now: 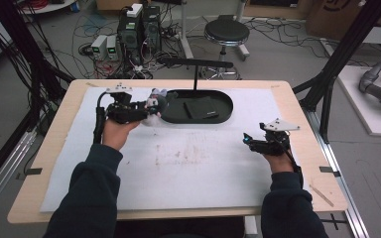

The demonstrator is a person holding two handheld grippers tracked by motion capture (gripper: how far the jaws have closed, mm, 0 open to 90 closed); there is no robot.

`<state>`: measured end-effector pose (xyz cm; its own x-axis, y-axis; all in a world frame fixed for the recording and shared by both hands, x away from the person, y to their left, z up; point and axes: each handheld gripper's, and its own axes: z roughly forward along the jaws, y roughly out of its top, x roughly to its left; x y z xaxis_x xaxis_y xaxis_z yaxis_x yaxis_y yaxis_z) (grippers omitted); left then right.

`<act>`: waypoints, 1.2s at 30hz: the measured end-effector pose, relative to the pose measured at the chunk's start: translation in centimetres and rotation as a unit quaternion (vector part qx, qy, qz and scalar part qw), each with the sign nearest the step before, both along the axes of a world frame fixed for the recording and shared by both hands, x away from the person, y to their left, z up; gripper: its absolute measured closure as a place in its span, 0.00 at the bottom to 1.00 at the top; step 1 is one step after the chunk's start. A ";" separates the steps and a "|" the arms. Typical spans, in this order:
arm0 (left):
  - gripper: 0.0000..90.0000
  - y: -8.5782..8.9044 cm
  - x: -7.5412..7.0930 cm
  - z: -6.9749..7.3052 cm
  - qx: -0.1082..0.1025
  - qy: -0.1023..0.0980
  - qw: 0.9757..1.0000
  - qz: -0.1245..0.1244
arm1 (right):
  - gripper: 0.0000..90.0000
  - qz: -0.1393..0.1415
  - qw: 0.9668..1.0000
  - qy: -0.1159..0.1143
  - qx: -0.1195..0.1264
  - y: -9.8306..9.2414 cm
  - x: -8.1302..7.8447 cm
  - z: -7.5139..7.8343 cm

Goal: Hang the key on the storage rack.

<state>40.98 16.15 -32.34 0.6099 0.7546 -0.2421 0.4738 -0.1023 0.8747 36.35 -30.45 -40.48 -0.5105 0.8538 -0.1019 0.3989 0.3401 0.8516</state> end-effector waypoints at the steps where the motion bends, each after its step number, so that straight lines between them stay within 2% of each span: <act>1: 0.59 0.0 0.0 0.0 0.000 0.000 1.000 0.000 | 0.28 0.000 1.000 -0.001 -0.001 0.0 0.0 0.0; 3: 0.59 0.1 0.8 1.3 -0.002 -0.013 1.000 0.000 | 0.28 0.001 1.000 -0.001 0.001 -0.1 0.0 0.0; 5: 0.59 0.1 1.0 1.7 -0.003 -0.015 1.000 0.000 | 0.28 0.001 1.000 -0.001 0.003 -0.1 0.0 0.0; 8: 0.59 0.0 1.9 2.8 -0.009 -0.031 0.999 -0.003 | 0.28 -0.001 1.000 -0.001 0.005 -0.1 0.0 0.0; 11: 0.59 0.0 2.5 3.3 -0.007 -0.033 0.999 0.000 | 0.28 -0.001 1.000 -0.001 0.005 -0.1 0.0 0.1; 20: 0.59 -0.7 6.2 4.8 -0.036 -0.030 0.999 0.010 | 0.28 -0.004 1.000 0.000 0.010 -0.4 -0.1 0.1; 26: 0.59 -1.1 7.4 4.5 -0.042 -0.023 0.999 0.020 | 0.28 -0.003 1.000 0.001 0.012 -0.6 -0.1 0.0; 30: 0.59 -1.1 8.0 4.3 -0.054 -0.028 0.998 0.024 | 0.28 -0.004 1.000 -0.001 0.015 -0.7 -0.2 0.1; 36: 0.59 -0.8 8.7 3.8 -0.054 -0.020 0.998 0.039 | 0.28 -0.004 1.000 0.000 0.017 -0.8 -0.3 0.0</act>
